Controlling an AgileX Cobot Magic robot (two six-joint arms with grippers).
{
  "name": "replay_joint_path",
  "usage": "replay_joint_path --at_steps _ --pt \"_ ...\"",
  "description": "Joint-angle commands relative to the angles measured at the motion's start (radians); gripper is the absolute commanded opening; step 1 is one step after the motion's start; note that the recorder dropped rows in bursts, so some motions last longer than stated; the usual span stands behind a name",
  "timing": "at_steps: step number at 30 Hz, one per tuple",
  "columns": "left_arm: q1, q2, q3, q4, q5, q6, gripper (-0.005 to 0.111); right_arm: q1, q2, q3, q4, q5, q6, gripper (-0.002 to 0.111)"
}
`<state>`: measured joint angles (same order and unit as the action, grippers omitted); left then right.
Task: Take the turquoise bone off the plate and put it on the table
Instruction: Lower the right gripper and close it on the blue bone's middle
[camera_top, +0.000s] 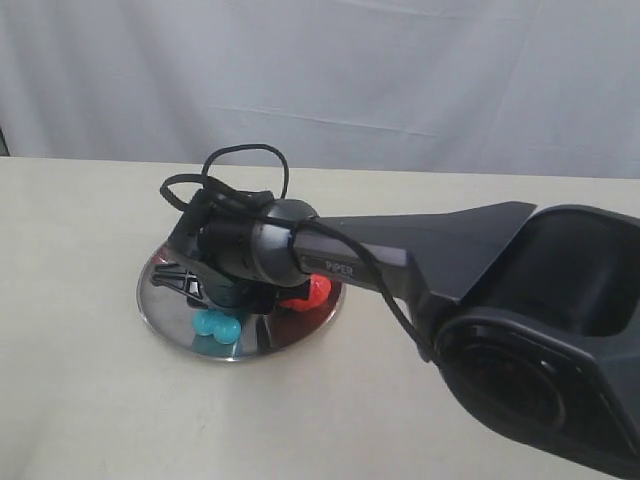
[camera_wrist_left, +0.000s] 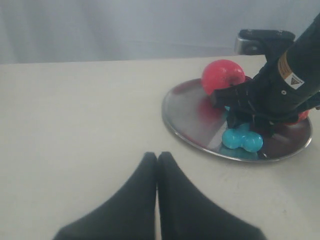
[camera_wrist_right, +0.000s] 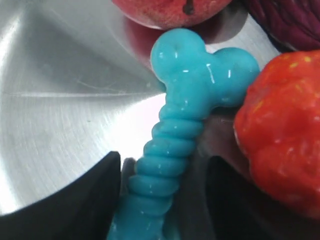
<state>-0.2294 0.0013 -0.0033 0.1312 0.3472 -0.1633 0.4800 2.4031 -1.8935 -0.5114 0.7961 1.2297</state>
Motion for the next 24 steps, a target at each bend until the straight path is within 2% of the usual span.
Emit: replay_joint_path --at_steps 1,12,15,20,24 --pt "-0.003 -0.001 0.003 0.0 -0.001 -0.002 0.0 -0.001 0.012 -0.006 -0.014 -0.016 0.014 0.051" --pt "-0.003 -0.001 0.003 0.0 -0.001 0.0 0.0 -0.001 0.016 -0.006 -0.014 -0.02 0.014 0.048" --pt "-0.003 -0.001 0.003 0.0 -0.001 0.0 0.0 -0.001 0.02 -0.006 -0.014 -0.02 0.014 0.033" --pt "-0.003 -0.001 0.003 0.0 -0.001 -0.001 0.0 -0.001 0.02 -0.006 -0.014 -0.02 0.014 -0.001" --pt "-0.003 -0.001 0.003 0.0 -0.001 -0.001 0.0 -0.001 0.02 -0.006 -0.014 -0.02 0.015 0.0"
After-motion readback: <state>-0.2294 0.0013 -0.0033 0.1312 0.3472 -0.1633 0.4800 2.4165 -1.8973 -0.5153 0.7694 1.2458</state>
